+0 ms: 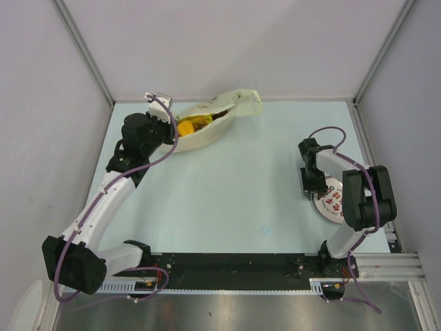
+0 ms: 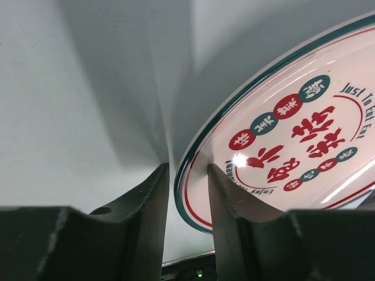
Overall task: Take the fake fruits out of the plastic bag
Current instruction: Move the plate to the center of the board.
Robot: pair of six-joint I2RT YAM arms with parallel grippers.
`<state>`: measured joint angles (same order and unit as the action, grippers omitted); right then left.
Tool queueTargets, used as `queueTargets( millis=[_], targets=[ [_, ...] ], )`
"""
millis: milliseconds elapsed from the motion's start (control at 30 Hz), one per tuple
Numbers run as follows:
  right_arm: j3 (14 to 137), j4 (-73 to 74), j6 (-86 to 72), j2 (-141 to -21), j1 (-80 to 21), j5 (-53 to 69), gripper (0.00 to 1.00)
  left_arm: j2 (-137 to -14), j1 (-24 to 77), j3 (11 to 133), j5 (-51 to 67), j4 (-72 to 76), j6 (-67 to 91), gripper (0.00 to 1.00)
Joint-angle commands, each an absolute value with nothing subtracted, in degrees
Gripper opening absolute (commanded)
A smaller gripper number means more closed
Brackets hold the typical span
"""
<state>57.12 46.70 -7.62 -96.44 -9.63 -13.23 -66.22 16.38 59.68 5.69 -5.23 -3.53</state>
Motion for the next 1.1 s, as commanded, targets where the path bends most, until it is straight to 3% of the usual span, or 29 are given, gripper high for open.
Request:
queueTargets(
  millis=[0, 133, 433, 667, 867, 1000, 1067],
  targets=[
    [58.54, 46.67, -8.17, -95.80, -10.89, -11.51, 0.35, -65.21, 16.08, 60.38, 5.54, -3.96, -3.69, 0.00],
    [58.45, 46.06, -6.95, -94.13, -15.11, -9.24, 0.21, -64.95, 16.00, 60.29, 5.36, -3.69, -4.13, 0.00],
    [59.94, 41.94, 1.13, -92.29, -35.04, -4.39, 0.01, -64.16, 16.00, 59.15, 5.36, -3.16, -4.13, 0.00],
    [60.03, 33.15, 13.43, -95.01, -46.74, 3.32, 0.00, -62.93, 16.00, 58.27, 5.27, -3.69, -4.48, 0.00],
    [60.03, 30.41, 20.21, -98.44, -50.35, 12.73, 0.01, -62.40, 16.00, 58.88, 5.98, -5.89, -3.17, 0.00],
    [60.03, 31.64, 20.48, -100.28, -54.39, 21.34, 0.11, -62.49, 16.00, 58.01, 6.33, -6.07, -2.11, 0.00],
    [60.03, 30.86, 19.69, -100.90, -55.37, 24.68, 0.10, -62.58, 16.00, 57.40, 6.59, -5.89, -0.97, 0.00]
  ],
)
